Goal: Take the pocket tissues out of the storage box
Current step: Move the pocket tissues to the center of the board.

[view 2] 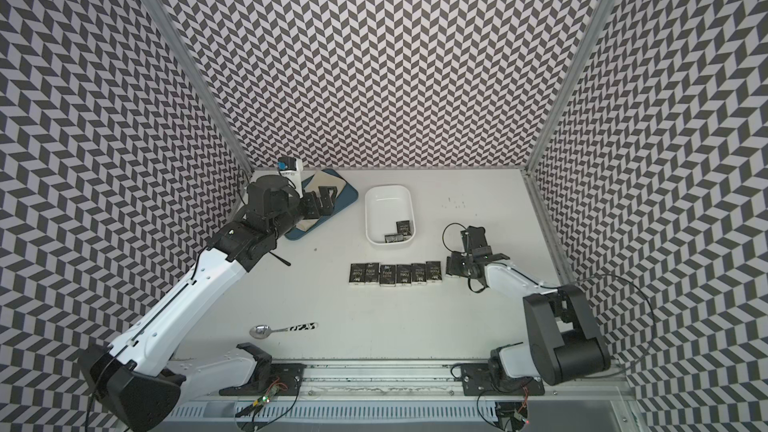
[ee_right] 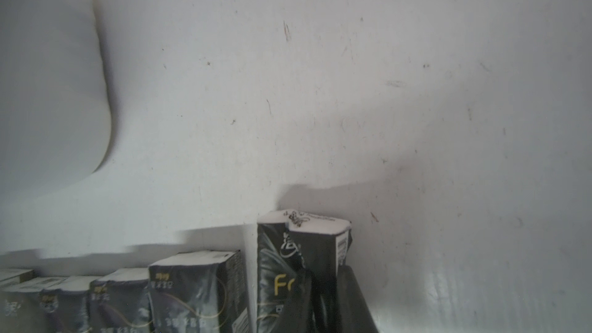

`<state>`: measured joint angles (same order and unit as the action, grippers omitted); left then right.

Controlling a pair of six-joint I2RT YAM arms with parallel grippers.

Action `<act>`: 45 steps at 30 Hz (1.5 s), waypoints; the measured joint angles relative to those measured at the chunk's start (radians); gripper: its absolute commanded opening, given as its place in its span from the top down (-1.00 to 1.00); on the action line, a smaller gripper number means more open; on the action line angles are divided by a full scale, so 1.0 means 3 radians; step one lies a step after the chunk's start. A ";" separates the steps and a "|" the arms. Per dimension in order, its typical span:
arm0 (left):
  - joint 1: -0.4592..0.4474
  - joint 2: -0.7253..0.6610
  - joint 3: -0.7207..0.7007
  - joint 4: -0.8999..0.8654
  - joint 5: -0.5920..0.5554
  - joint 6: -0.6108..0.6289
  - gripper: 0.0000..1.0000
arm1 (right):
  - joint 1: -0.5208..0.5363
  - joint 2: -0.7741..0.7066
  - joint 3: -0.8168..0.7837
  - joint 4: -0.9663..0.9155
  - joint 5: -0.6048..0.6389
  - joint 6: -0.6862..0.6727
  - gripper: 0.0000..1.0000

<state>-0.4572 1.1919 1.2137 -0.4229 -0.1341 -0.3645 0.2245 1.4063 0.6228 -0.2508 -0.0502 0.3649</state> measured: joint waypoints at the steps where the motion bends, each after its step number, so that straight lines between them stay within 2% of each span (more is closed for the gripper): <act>1: 0.0000 0.0004 0.0006 -0.0001 0.0003 0.0000 -0.99 | 0.0018 0.0000 -0.0005 0.0011 -0.0004 -0.0024 0.63; 14: 0.0000 0.0003 0.0033 -0.0005 0.0004 -0.0011 -0.99 | 0.0294 -0.0069 -0.0031 -0.0022 0.0031 -0.0079 0.61; 25: 0.0000 0.0000 0.0033 -0.0006 0.0004 -0.0038 -0.99 | 0.0427 -0.0045 -0.0102 0.0155 -0.0131 0.0172 0.56; 28: 0.0000 -0.0010 0.0033 -0.0008 0.0001 -0.0037 -0.99 | 0.0474 0.0004 -0.0060 0.0168 -0.0164 0.0224 0.50; 32: 0.0000 -0.0028 0.0033 -0.0019 -0.0008 -0.0037 -0.99 | 0.0496 0.0020 0.0014 0.0108 -0.0153 0.0240 0.30; 38: 0.0000 -0.0029 0.0033 -0.0022 -0.0009 -0.0037 -0.99 | 0.0507 -0.0027 0.0326 -0.0243 0.0174 0.0181 0.08; 45: 0.0000 -0.0028 0.0033 -0.0024 -0.0024 -0.0037 -0.99 | 0.0556 -0.0069 0.1039 -0.0445 0.0403 0.0154 0.02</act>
<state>-0.4572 1.1835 1.2236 -0.4301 -0.1413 -0.3756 0.3912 1.3857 0.9344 -0.3843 0.0708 0.4110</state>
